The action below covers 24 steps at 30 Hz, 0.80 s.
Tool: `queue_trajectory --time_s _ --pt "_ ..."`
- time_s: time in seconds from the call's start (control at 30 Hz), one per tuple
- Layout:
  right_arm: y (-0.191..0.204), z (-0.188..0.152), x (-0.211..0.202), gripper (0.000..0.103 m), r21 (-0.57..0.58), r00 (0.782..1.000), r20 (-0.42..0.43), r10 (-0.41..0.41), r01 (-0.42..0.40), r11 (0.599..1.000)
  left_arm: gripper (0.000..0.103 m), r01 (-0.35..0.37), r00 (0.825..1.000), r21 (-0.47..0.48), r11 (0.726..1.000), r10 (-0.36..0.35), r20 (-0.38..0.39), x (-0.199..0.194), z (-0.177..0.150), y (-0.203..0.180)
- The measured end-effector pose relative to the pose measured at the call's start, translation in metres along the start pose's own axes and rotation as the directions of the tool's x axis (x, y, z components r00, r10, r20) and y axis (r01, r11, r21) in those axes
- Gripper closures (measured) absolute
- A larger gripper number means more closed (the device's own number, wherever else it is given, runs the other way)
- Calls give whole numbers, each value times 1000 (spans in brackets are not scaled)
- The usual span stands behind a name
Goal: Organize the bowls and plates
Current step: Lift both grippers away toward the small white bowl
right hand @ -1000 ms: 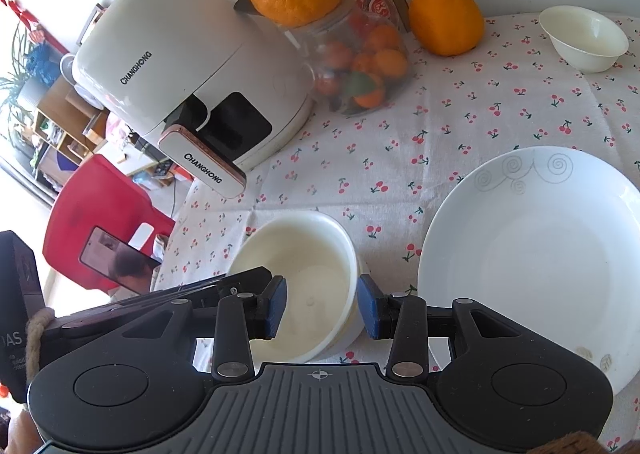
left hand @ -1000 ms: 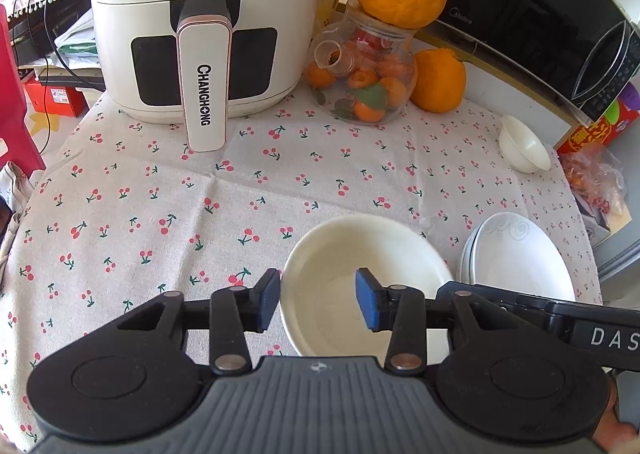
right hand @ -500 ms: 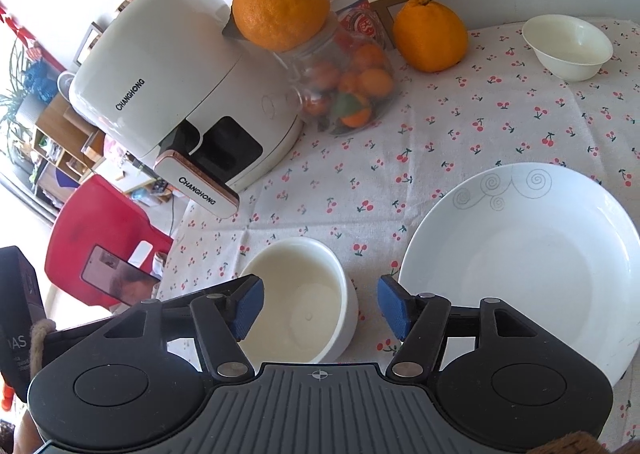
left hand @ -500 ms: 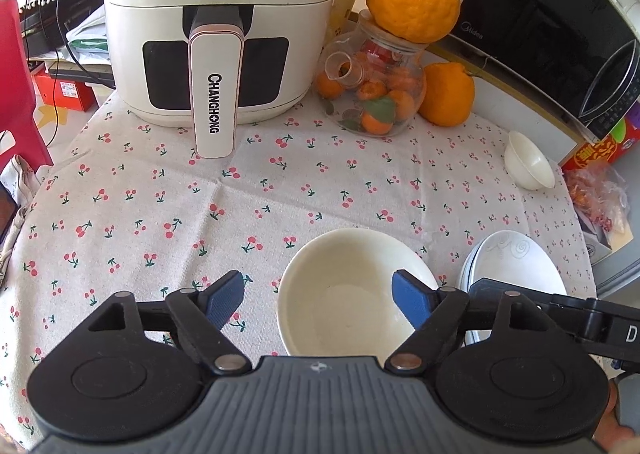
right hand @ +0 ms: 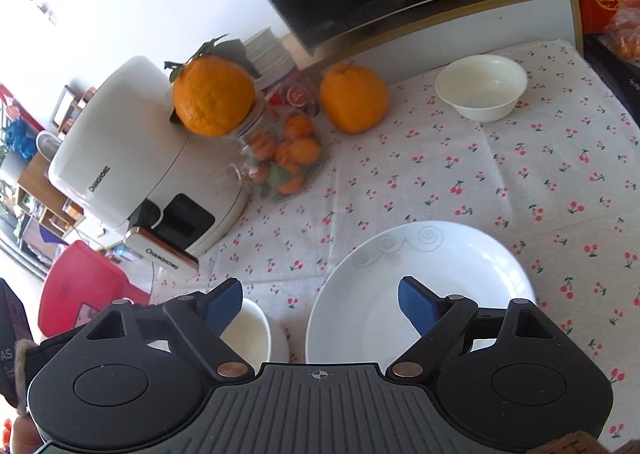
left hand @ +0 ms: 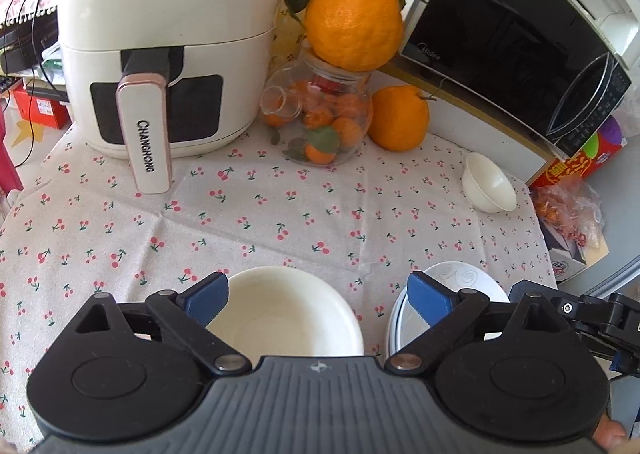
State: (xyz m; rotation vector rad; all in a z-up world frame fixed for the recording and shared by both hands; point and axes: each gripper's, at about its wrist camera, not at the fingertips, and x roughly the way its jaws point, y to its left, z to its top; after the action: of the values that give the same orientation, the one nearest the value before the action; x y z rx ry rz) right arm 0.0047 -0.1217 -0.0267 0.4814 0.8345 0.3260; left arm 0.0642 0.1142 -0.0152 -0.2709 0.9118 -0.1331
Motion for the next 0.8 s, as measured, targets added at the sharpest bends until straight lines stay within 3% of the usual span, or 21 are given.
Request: queue_trajectory --time_s 0.33,0.57,0.67,0.8 --pt "-52 14 -18 16 25 995 54 -88 87 996 3 29 1000 64 998 -28 -15 25 0 -38" --pt "-94 33 -22 15 82 979 108 -171 162 983 1 9 999 114 993 -13 37 41 -4 -59" --pt "-107 46 -18 6 77 968 127 -214 206 976 1 3 1000 145 989 -8 30 55 -5 -68" --pt "-119 61 -7 4 67 956 137 -259 251 966 1 9 1000 209 978 -14 21 73 -2 -82"
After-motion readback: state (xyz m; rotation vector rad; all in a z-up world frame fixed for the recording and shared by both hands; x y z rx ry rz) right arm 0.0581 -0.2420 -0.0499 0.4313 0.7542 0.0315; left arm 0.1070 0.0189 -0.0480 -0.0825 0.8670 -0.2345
